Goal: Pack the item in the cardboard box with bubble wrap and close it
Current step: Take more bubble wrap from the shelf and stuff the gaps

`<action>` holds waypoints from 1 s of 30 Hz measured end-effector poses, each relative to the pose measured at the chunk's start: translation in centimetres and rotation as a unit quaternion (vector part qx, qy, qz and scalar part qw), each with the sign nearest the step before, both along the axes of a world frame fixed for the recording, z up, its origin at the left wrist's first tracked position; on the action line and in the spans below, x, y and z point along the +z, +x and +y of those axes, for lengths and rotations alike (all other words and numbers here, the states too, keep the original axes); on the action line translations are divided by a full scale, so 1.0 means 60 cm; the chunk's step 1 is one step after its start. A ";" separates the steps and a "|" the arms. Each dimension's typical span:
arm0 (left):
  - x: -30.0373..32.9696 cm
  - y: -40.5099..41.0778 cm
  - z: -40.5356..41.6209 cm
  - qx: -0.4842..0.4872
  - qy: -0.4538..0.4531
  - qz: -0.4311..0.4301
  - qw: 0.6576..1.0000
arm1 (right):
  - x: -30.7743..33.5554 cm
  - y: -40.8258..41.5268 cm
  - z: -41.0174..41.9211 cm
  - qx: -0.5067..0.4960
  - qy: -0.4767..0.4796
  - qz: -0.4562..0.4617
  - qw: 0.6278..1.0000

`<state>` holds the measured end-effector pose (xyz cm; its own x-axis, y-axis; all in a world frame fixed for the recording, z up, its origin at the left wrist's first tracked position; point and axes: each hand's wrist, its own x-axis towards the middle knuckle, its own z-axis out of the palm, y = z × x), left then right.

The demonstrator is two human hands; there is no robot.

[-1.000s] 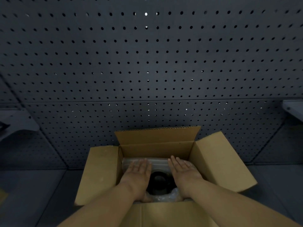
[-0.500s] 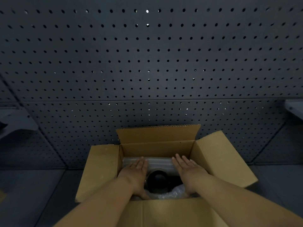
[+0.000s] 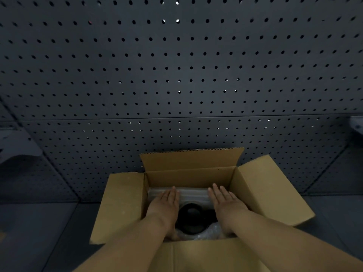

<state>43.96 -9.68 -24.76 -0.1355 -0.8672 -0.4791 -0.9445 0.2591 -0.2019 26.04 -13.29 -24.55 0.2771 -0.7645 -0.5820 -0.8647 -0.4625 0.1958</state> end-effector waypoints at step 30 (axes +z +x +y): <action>-0.006 0.007 -0.011 -0.023 0.012 -0.019 0.999 | -0.008 0.016 -0.010 -0.020 0.000 0.014 1.000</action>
<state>44.38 -10.37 -25.10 -0.1556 -0.8488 -0.5054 -0.9234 0.3067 -0.2307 27.01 -13.90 -25.03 0.2298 -0.7744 -0.5895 -0.8770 -0.4275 0.2196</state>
